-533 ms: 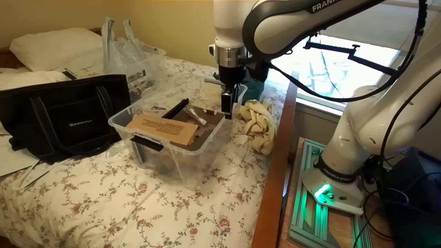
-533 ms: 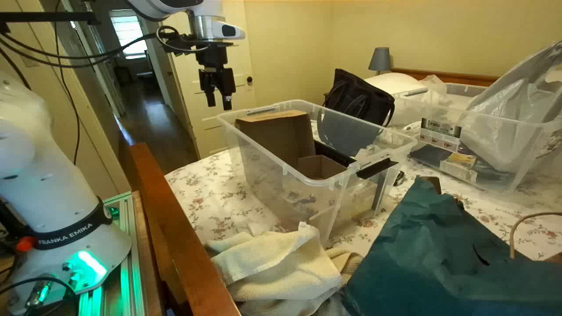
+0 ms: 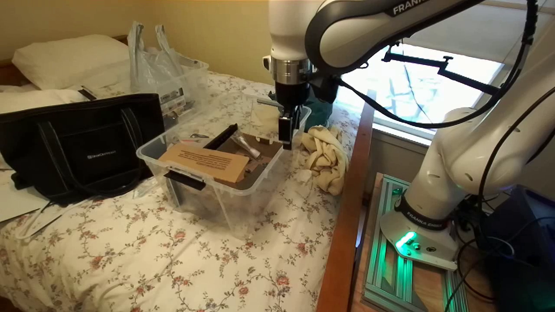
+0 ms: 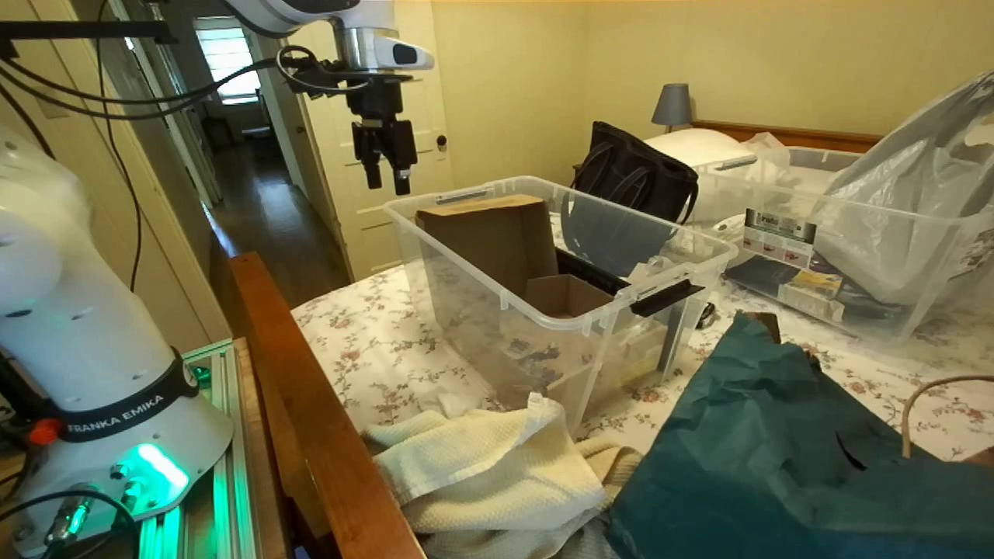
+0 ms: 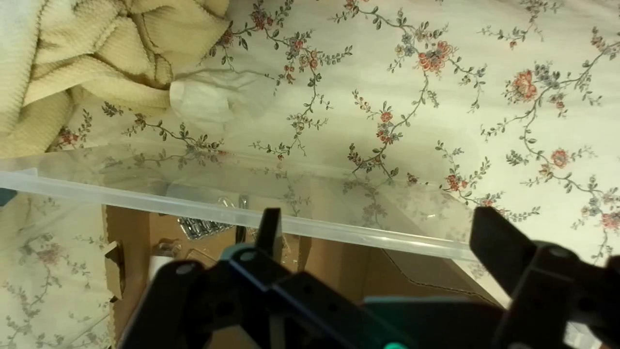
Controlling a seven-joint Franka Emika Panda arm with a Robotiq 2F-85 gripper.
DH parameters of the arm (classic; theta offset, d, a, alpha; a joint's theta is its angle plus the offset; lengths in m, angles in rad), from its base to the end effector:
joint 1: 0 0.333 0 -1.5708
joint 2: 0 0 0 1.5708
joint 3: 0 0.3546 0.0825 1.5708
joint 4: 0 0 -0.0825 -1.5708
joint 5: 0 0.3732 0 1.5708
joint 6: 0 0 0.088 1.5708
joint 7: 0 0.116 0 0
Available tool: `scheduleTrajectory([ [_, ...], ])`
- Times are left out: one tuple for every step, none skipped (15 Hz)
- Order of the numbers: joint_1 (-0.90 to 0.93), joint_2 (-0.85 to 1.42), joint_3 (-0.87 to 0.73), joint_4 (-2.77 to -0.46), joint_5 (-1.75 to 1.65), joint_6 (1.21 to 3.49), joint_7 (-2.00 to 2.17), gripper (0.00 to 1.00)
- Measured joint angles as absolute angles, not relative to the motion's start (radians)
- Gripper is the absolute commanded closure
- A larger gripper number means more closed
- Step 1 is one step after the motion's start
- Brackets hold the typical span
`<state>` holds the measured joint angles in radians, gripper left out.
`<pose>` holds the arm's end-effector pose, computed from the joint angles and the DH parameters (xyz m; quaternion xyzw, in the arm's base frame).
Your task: Take an item out of the container
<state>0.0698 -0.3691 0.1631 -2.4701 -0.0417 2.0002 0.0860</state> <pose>0.3787 0.0896 0.4499 0.9946 0.0759 -0.0449 0.0553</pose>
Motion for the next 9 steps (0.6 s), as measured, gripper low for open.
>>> scheduleTrajectory([
  [0.068, -0.366, 0.159, -2.468, -0.042, 2.005, 0.097, 0.00],
  [0.065, -0.357, 0.154, -2.462, -0.042, 2.023, 0.112, 0.00],
  [0.058, -0.342, 0.148, -2.451, -0.044, 2.056, 0.127, 0.00],
  [0.051, -0.321, 0.142, -2.435, -0.047, 2.099, 0.135, 0.00],
  [0.042, -0.293, 0.137, -2.416, -0.051, 2.148, 0.140, 0.00],
  [0.034, -0.261, 0.132, -2.395, -0.063, 2.198, 0.149, 0.00],
  [0.026, -0.221, 0.129, -2.372, -0.078, 2.248, 0.161, 0.00],
  [0.018, -0.175, 0.126, -2.348, -0.095, 2.299, 0.176, 0.00],
  [0.010, -0.125, 0.121, -2.326, -0.117, 2.350, 0.197, 0.00],
])
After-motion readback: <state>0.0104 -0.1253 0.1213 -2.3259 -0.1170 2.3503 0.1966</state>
